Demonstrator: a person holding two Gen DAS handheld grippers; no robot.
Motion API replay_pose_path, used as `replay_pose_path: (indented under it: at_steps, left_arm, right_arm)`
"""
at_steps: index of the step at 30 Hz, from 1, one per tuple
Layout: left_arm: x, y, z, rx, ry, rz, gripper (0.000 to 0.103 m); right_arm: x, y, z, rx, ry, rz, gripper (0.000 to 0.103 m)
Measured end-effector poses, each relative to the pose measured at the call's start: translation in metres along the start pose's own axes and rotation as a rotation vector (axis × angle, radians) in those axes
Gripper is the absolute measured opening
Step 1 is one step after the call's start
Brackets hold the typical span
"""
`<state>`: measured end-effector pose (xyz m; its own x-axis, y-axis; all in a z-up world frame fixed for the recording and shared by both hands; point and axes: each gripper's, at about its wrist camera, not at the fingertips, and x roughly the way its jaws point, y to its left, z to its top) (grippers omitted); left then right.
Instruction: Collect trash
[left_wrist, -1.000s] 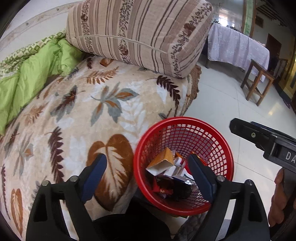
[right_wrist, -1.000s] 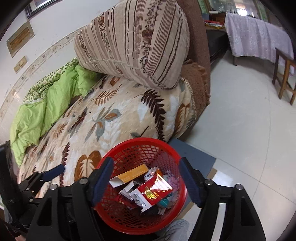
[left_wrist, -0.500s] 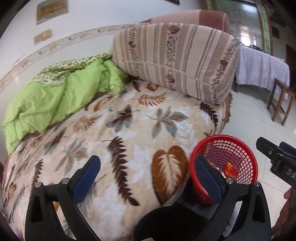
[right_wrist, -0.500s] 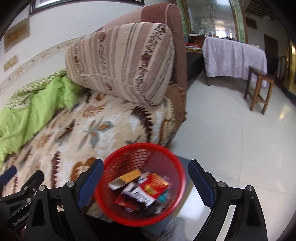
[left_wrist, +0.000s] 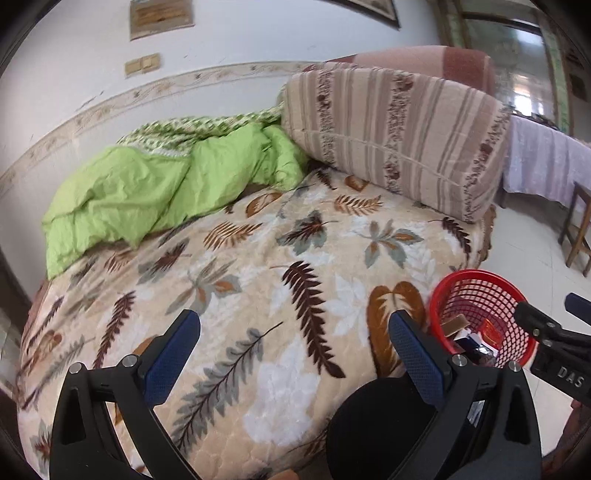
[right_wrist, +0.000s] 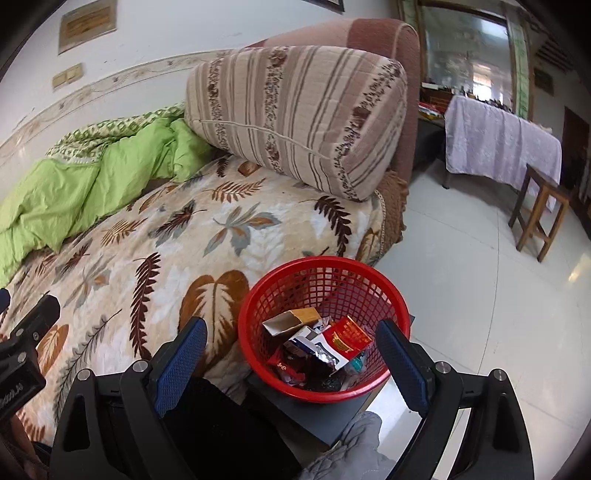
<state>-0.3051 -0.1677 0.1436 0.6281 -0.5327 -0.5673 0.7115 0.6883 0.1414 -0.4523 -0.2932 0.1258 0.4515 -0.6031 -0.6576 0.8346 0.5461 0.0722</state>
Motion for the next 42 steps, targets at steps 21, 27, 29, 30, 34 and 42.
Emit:
replay_pose_path:
  at_steps: [21,27,29,30,34,42]
  left_arm:
    - [0.01,0.001,-0.007,0.016,0.038,0.048,0.102]
    - [0.01,0.0,-0.008,0.015,0.043,0.04,0.102]
    - [0.009,0.0,-0.009,0.013,0.043,0.036,0.102]
    - [0.009,-0.001,-0.009,0.014,0.043,0.035,0.102]
    - [0.007,-0.001,-0.009,0.017,0.038,0.037,0.102]
    - [0.005,-0.001,-0.009,0.017,0.035,0.037,0.102]
  right_arm:
    - [0.0,0.018,0.0,-0.065,-0.002,0.009,0.094]
    - [0.0,0.019,-0.001,-0.07,-0.002,0.009,0.094]
    - [0.0,0.019,-0.001,-0.069,0.003,0.007,0.094]
    - [0.0,0.019,-0.002,-0.068,0.005,0.006,0.094]
    - [0.0,0.019,-0.002,-0.069,0.003,0.006,0.094]
    - [-0.001,0.019,-0.002,-0.075,0.001,0.006,0.094]
